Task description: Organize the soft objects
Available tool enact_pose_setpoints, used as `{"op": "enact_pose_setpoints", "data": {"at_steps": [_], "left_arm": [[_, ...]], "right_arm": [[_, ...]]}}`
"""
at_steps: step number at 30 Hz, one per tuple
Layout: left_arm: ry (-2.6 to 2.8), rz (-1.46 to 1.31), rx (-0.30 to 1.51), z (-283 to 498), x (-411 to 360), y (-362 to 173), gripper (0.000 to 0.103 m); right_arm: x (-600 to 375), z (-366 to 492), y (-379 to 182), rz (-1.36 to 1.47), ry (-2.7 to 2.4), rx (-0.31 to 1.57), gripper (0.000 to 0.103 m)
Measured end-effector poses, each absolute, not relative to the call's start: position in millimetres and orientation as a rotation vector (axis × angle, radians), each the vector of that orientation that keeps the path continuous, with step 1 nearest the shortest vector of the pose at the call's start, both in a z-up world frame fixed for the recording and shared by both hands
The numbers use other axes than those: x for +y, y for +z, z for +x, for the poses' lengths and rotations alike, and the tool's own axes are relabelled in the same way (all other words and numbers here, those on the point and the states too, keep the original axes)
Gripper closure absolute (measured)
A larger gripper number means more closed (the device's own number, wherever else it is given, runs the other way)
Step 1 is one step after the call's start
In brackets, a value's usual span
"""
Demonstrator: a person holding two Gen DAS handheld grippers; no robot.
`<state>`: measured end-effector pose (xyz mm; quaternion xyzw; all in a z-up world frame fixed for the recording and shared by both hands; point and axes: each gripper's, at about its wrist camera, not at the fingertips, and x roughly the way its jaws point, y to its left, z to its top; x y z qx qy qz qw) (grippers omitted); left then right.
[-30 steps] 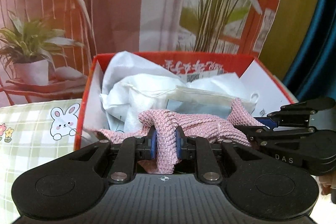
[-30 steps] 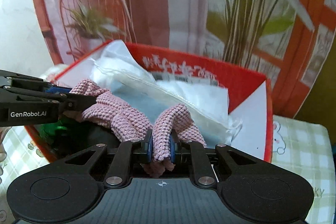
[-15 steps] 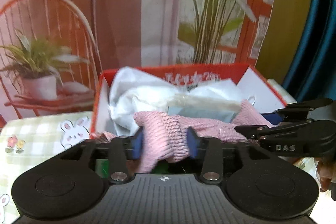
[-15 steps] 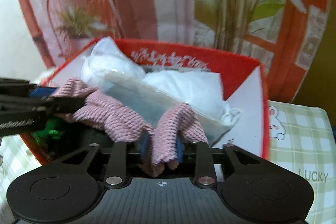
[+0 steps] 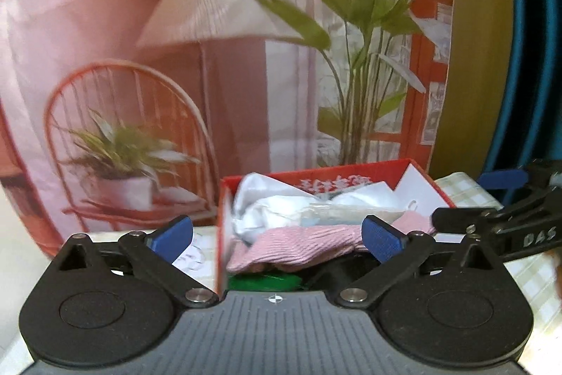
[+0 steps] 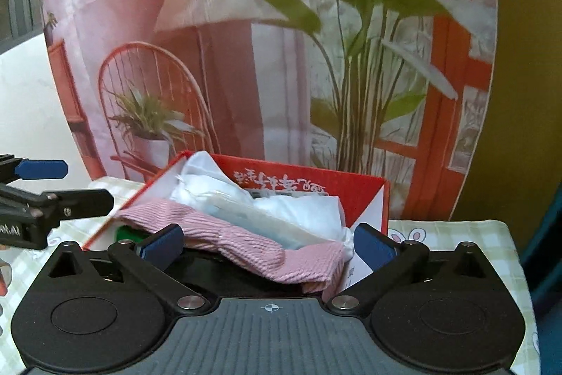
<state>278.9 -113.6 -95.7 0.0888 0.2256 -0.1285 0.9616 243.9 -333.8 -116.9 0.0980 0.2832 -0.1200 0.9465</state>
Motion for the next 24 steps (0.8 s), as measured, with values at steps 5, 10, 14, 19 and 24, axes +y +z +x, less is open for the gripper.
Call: {"op": "enact_pose_setpoints", "data": {"at_steps": [5, 10, 14, 19, 24], "left_arm": [[-0.205, 0.156, 0.413, 249.7, -101.1, -75.8, 0.000], [-0.176, 0.116, 0.368, 218.5, -86.0, -54.2, 0.000], [-0.149, 0.081, 0.334, 196.4, -76.2, -37.8, 0.000], [-0.096, 0.079, 0.301, 169.3, -70.0, -22.3, 0.000], [-0.018, 0.154, 0.255, 144.3, -73.3, -11.1, 0.000]], "right_arm": [[-314.0, 219.2, -91.5, 0.198, -0.240, 0.545, 0.000], [-294.1, 192.7, -69.4, 0.206, -0.239, 0.498, 0.000], [-276.7, 172.2, -52.5, 0.196, -0.269, 0.471, 0.000], [-259.6, 144.1, -32.1, 0.193, -0.326, 0.416, 0.000], [-252.5, 118.1, -18.0, 0.215, -0.340, 0.379, 0.000]]}}
